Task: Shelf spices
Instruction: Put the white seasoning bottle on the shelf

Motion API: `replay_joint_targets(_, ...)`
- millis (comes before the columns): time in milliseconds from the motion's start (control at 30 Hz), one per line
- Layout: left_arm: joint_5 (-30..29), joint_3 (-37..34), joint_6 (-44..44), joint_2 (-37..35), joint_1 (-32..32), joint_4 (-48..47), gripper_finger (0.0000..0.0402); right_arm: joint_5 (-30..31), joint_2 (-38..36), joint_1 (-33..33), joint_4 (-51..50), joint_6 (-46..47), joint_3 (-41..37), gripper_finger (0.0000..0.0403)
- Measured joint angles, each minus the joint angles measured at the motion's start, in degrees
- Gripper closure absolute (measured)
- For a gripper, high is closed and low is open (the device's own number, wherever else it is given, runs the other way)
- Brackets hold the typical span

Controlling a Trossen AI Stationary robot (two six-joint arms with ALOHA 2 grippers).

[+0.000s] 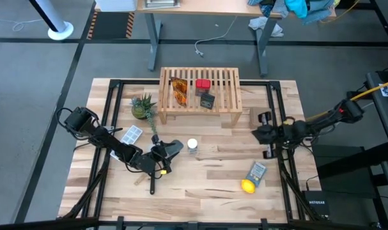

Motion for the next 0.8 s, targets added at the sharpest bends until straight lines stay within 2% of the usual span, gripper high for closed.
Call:
replay_joint_targets(400, 0.0, 0.0, -0.1, 0.0, -1.0, 0.0, 0.0204, -1.9, -28.6, 0.0, -28.2, 3.5, 0.3, 0.0395)
replay_joint_targets(567, 0.0, 0.0, -0.1, 0.0, -1.0, 0.0, 0.0204, -2.0, -39.0, 0.0, -58.4, 5.2, 5.1, 0.0395)
replay_joint_targets(667, 0.0, 0.0, -0.2, 0.0, -1.0, 0.0, 0.0204, -2.4, -40.3, 0.0, -69.0, 9.3, 6.8, 0.0395)
replay_joint_targets(800, 0.0, 0.1, -0.4, 0.0, -1.0, 0.0, 0.0204, -5.4, -39.7, 0.0, -73.2, 9.2, 7.0, 0.0395)
